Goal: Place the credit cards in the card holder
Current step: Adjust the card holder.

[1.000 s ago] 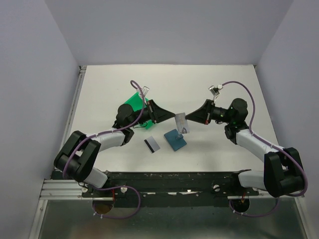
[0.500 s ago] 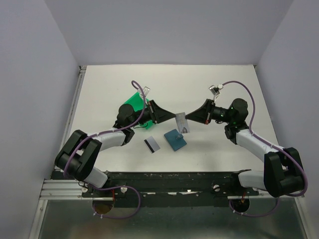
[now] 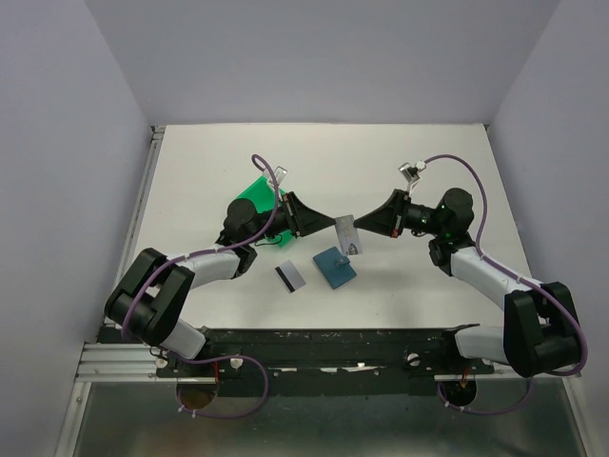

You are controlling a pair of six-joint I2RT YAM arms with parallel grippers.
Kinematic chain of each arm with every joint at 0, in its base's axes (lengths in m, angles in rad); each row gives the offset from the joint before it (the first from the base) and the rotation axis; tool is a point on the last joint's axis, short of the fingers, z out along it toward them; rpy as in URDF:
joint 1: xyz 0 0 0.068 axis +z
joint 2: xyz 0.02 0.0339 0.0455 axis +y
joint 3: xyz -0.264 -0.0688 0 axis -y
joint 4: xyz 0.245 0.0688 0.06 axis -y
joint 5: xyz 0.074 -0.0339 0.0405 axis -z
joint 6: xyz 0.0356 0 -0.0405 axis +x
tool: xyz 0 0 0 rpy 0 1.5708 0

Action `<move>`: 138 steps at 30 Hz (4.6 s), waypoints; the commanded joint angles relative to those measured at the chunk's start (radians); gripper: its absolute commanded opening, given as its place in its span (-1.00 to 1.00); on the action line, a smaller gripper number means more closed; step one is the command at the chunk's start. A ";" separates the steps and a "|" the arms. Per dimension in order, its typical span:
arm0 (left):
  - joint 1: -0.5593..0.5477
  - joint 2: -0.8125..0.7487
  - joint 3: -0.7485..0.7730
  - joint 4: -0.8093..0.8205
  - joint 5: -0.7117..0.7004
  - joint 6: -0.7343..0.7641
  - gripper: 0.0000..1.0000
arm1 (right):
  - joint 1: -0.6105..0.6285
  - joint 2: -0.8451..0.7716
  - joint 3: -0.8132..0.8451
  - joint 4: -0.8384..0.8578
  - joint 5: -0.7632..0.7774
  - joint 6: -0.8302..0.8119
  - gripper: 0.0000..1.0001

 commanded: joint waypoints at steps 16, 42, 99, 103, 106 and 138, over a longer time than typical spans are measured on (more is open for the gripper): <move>0.011 -0.016 0.013 -0.008 0.005 0.026 -0.19 | -0.001 -0.015 0.016 0.006 -0.019 -0.009 -0.99; -0.017 0.048 0.049 0.141 0.081 -0.037 -0.46 | -0.001 0.019 0.016 0.064 -0.021 0.029 -0.99; 0.069 0.157 0.060 0.156 0.134 -0.017 -1.00 | -0.002 -0.179 0.160 -0.790 0.415 -0.428 0.40; 0.046 0.134 0.057 0.147 0.120 -0.019 -1.00 | -0.001 -0.202 0.141 -0.816 0.371 -0.405 0.41; 0.028 0.125 0.068 0.147 0.118 -0.028 -1.00 | -0.001 -0.203 0.115 -0.738 0.274 -0.379 0.43; -0.064 0.173 0.186 0.041 0.086 -0.008 -0.75 | -0.001 -0.199 0.014 -0.515 0.043 -0.257 -0.89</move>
